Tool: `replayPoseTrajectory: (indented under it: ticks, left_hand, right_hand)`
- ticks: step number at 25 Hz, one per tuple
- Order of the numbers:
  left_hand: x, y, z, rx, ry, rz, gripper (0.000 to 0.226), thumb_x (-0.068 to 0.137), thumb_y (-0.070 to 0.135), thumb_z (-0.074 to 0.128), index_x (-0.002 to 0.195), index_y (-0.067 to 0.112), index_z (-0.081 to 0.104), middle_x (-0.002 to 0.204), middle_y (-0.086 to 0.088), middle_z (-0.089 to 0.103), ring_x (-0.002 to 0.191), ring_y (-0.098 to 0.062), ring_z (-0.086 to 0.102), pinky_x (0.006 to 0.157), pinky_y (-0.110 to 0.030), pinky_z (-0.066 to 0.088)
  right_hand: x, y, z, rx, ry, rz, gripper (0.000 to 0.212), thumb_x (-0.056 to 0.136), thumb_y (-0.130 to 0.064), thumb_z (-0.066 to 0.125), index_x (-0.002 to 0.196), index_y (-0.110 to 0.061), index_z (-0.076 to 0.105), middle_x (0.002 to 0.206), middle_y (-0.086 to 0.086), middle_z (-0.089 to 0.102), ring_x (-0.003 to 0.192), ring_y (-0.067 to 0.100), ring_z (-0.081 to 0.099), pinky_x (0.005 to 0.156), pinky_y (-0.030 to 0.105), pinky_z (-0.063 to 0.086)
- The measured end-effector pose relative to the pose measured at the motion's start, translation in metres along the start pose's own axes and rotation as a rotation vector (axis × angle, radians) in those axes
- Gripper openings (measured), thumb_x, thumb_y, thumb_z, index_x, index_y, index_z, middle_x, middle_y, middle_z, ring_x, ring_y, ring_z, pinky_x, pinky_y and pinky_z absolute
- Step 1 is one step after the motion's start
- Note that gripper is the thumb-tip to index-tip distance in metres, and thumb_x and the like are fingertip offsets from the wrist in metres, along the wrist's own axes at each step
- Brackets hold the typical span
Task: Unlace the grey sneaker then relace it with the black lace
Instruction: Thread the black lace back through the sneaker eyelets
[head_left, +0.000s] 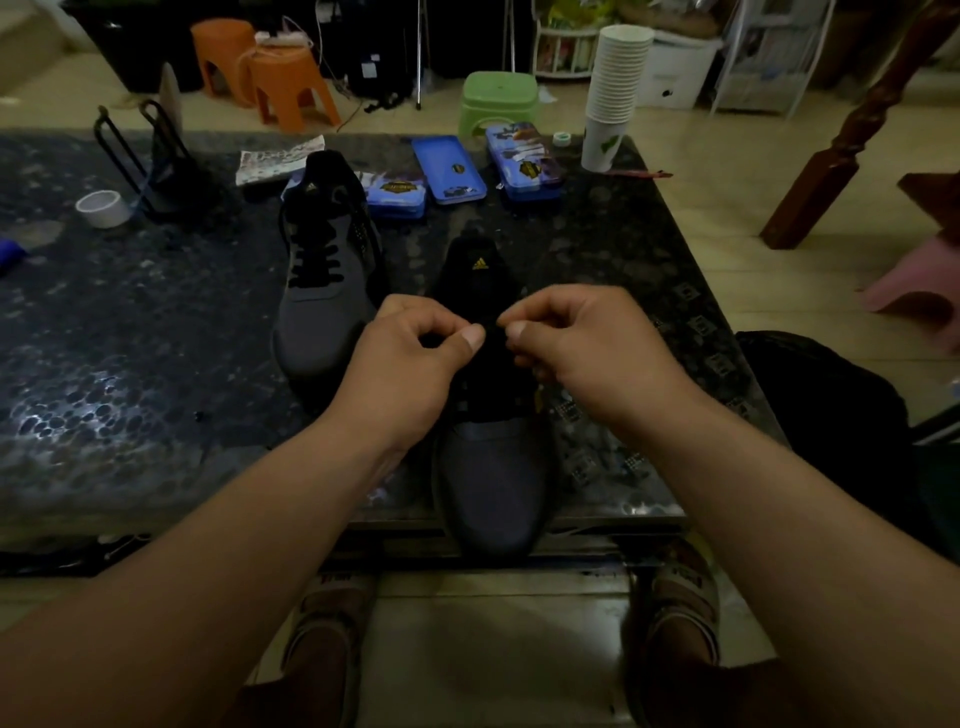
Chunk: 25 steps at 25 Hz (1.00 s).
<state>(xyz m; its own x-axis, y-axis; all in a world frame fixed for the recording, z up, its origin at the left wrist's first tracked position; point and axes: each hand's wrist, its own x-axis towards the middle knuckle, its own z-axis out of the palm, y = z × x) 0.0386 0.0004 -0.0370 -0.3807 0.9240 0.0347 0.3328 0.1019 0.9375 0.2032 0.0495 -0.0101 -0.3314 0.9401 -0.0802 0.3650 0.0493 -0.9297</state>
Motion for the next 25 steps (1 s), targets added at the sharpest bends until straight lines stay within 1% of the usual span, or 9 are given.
replayPoseTrajectory:
  ticks: [3,5,8,11,13,14,17,22,25]
  left_hand:
    - [-0.003,-0.002,0.001,0.013,0.007,0.025,0.01,0.094,0.024,0.075,0.085,0.023,0.074,0.109,0.009,0.056,0.094,0.009,0.056,0.083,-0.005,0.041]
    - [-0.003,-0.003,0.0,0.017,0.006,0.042,0.008,0.095,0.025,0.074,0.087,0.023,0.074,0.11,0.008,0.057,0.093,0.01,0.056,0.081,-0.001,0.04]
    - [-0.002,-0.004,-0.002,0.057,-0.005,0.079,0.006,0.095,0.027,0.074,0.091,0.023,0.075,0.11,0.008,0.056,0.096,0.009,0.055,0.081,-0.001,0.04]
    - [-0.002,-0.005,0.003,0.145,0.016,0.154,0.008,0.094,0.029,0.075,0.087,0.027,0.072,0.106,0.011,0.054,0.097,0.003,0.056,0.084,-0.007,0.042]
    - [-0.001,-0.006,0.005,0.205,0.039,0.197,0.011,0.094,0.029,0.075,0.084,0.029,0.07,0.104,0.012,0.053,0.1,-0.005,0.056,0.09,-0.02,0.044]
    - [0.0,-0.006,0.003,0.218,0.023,0.213,0.01,0.094,0.027,0.074,0.085,0.028,0.07,0.104,0.011,0.053,0.101,-0.008,0.057,0.091,-0.021,0.045]
    - [0.002,-0.002,-0.008,0.242,-0.105,0.242,0.003,0.096,0.018,0.072,0.094,0.021,0.072,0.11,0.008,0.054,0.102,-0.001,0.056,0.085,-0.005,0.04]
    - [0.005,-0.002,-0.013,0.311,-0.116,0.259,0.008,0.098,0.016,0.069,0.093,0.023,0.068,0.119,0.007,0.05,0.108,0.01,0.049,0.087,0.002,0.033]
    - [0.006,-0.002,-0.011,0.295,-0.111,0.258,0.01,0.099,0.017,0.068,0.092,0.023,0.069,0.12,0.007,0.05,0.109,0.009,0.049,0.086,0.003,0.032]
  right_hand:
    - [-0.001,0.002,0.001,0.003,0.051,-0.022,0.007,0.094,-0.014,0.074,0.098,-0.016,0.079,0.08,0.002,0.076,0.072,0.011,0.07,0.064,0.027,0.058]
    - [-0.002,0.004,0.001,0.032,0.024,0.025,0.007,0.093,-0.014,0.075,0.099,-0.015,0.08,0.081,0.002,0.076,0.074,0.013,0.071,0.065,0.029,0.061]
    - [-0.003,0.006,0.005,0.165,-0.018,0.113,0.003,0.092,-0.013,0.077,0.093,-0.015,0.078,0.08,0.004,0.074,0.073,0.014,0.069,0.064,0.031,0.06]
    - [-0.002,0.006,0.007,0.147,0.068,0.064,0.005,0.09,-0.016,0.078,0.086,-0.016,0.078,0.077,0.003,0.073,0.071,0.012,0.069,0.06,0.028,0.06]
    - [-0.002,0.004,0.008,0.127,0.062,0.063,0.01,0.089,-0.02,0.08,0.086,-0.012,0.077,0.076,0.002,0.071,0.067,0.009,0.066,0.057,0.026,0.059]
    - [-0.001,0.003,0.009,0.153,0.045,0.089,0.013,0.089,-0.021,0.081,0.086,-0.009,0.076,0.075,0.003,0.069,0.065,0.008,0.064,0.056,0.025,0.058]
    - [0.004,0.004,0.009,0.211,0.004,0.159,0.013,0.091,-0.019,0.078,0.085,-0.007,0.074,0.071,0.002,0.064,0.063,0.008,0.059,0.055,0.025,0.057]
    - [0.007,0.007,0.011,0.256,-0.016,0.184,0.011,0.091,-0.018,0.078,0.086,-0.009,0.074,0.07,0.001,0.064,0.06,0.006,0.059,0.054,0.024,0.056]
    - [0.006,0.009,0.01,0.289,-0.016,0.196,0.011,0.091,-0.017,0.077,0.089,-0.007,0.075,0.071,0.001,0.066,0.061,0.007,0.061,0.056,0.025,0.058]
